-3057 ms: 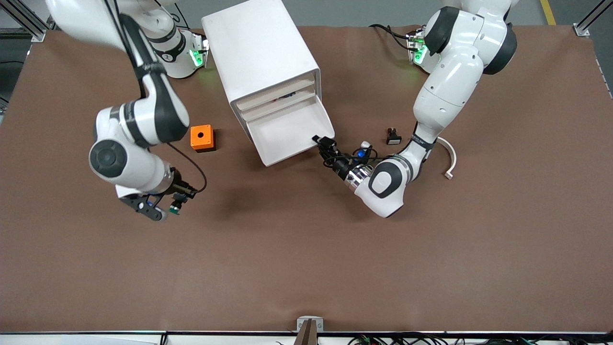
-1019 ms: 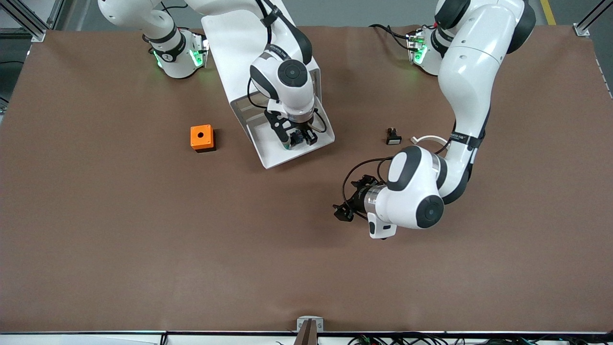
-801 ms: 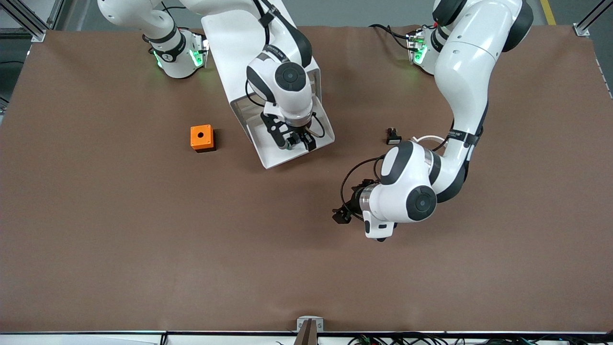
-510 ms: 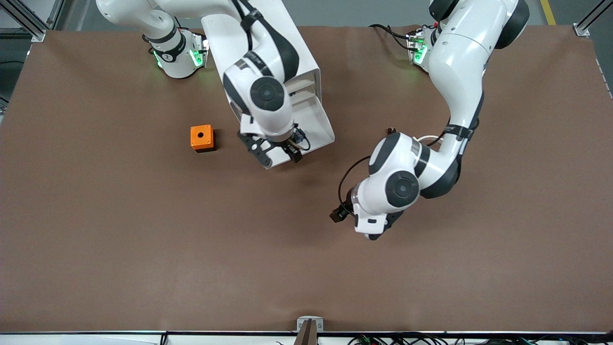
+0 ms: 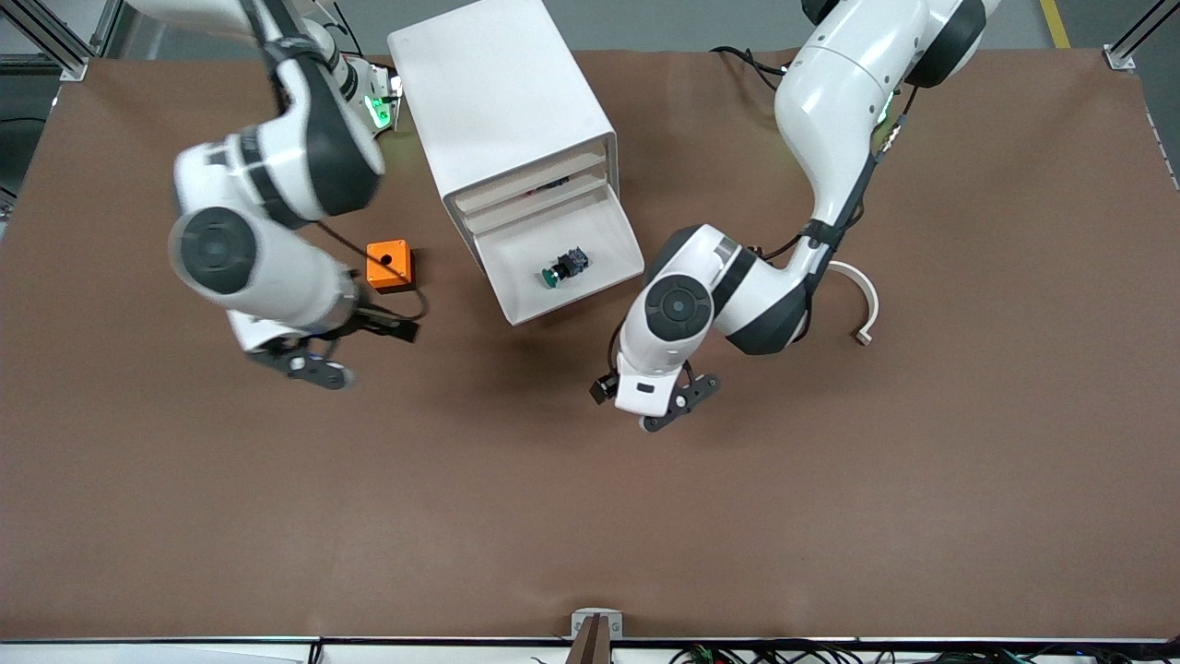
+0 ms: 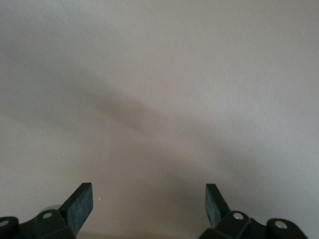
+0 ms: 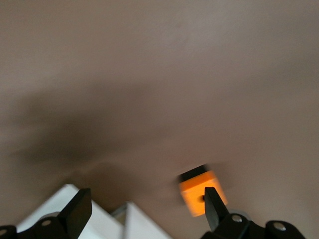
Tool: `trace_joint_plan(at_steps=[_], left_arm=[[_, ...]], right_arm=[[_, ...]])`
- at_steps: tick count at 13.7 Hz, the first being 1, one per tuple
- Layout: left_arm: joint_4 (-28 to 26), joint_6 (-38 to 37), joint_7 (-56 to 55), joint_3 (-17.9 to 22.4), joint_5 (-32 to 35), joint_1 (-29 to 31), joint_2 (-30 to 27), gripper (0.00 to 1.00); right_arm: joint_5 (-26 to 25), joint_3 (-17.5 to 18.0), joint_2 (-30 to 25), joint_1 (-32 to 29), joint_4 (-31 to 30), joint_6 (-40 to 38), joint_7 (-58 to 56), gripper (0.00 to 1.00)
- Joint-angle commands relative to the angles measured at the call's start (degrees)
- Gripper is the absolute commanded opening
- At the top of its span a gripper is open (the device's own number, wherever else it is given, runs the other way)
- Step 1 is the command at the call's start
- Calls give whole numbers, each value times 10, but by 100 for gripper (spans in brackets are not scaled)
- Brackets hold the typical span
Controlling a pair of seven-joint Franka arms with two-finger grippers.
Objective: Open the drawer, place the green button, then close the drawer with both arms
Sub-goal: 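Push the drawer in with the left gripper while the right gripper withdraws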
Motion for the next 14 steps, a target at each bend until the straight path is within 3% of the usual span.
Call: trace_joint_plan(at_steps=[1,5,14], left_arm=[[-10,7,-9,4,27,-25,-3,99],[-23,9,-8,3,50,-54,9,99],[-57,15,-30,0,39,-102,8,99]], right_arm=[[-23,14,-43,-72,-9,-36,-137,100],[-35,13,-71,-154,-9,-63,-271,100],[-37,13,-74,-210,34,-100,-299,100]])
